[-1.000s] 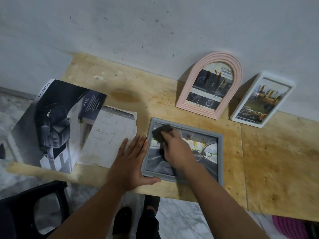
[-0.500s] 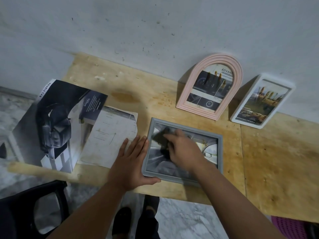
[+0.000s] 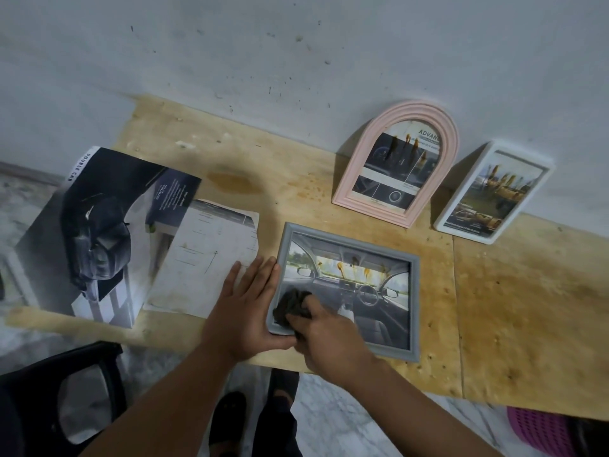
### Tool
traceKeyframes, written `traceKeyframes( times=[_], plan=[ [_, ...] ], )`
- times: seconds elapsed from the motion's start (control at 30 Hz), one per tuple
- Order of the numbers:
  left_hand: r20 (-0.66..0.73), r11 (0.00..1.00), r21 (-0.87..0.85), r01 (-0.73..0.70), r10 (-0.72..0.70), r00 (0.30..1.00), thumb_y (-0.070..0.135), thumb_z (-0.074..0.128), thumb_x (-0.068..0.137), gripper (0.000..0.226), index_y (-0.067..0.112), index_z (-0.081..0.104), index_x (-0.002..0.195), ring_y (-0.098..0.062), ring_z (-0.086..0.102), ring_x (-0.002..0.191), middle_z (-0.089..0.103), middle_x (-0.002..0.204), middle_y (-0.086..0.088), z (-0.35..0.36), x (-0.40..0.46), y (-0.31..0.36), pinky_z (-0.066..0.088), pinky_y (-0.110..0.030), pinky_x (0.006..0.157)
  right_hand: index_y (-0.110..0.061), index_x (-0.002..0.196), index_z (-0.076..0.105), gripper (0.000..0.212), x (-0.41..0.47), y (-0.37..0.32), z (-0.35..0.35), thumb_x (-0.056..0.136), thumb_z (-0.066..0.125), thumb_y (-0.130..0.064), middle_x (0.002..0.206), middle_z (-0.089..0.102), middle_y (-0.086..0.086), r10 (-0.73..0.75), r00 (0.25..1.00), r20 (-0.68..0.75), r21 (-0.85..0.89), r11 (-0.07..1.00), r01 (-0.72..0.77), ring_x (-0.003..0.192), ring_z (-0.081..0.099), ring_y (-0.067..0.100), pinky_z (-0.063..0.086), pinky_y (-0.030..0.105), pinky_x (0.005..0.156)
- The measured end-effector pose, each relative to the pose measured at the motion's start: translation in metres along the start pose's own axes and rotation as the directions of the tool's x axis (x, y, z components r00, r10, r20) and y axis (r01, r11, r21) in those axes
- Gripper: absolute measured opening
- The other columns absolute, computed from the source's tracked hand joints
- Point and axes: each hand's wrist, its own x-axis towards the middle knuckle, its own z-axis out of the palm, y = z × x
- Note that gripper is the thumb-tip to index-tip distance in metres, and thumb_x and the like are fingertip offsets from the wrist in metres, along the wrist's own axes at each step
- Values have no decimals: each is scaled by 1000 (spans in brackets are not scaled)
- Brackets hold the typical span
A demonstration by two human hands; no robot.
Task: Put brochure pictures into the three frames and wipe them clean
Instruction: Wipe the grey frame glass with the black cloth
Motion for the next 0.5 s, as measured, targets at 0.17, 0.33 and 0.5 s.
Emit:
traceKeyframes(
  times=[0.17, 0.33, 0.5],
  plan=[
    [-13, 1000, 7, -2, 2, 1000, 102, 44, 68, 135, 6, 24, 161, -24, 7, 160, 15, 172, -6, -4, -1, 2, 17, -60, 125, -25, 143, 59, 45, 20, 37, -41, 99, 54, -15, 127, 53, -1, 123, 984, -132, 333, 940, -73, 111, 58, 24, 50, 39, 96],
    [-17, 999, 53, -12, 12, 1000, 101, 44, 67, 136, 4, 25, 161, -26, 9, 160, 16, 171, -9, -2, -1, 2, 18, -60, 125, -19, 144, 56, 44, 54, 59, -49, 100, 51, -18, 133, 47, 8, 279, 939, -202, 137, 957, -255, 101, 63, 37, 55, 44, 85],
    [-25, 998, 57, -13, 14, 1000, 101, 44, 68, 135, 5, 25, 161, -26, 10, 160, 17, 171, -9, -1, -1, 2, 18, -60, 125, -22, 147, 53, 46, 34, 44, -26, 100, 50, -22, 138, 45, 9, 251, 956, -153, 87, 967, -239, 97, 64, 36, 54, 41, 80]
  ],
)
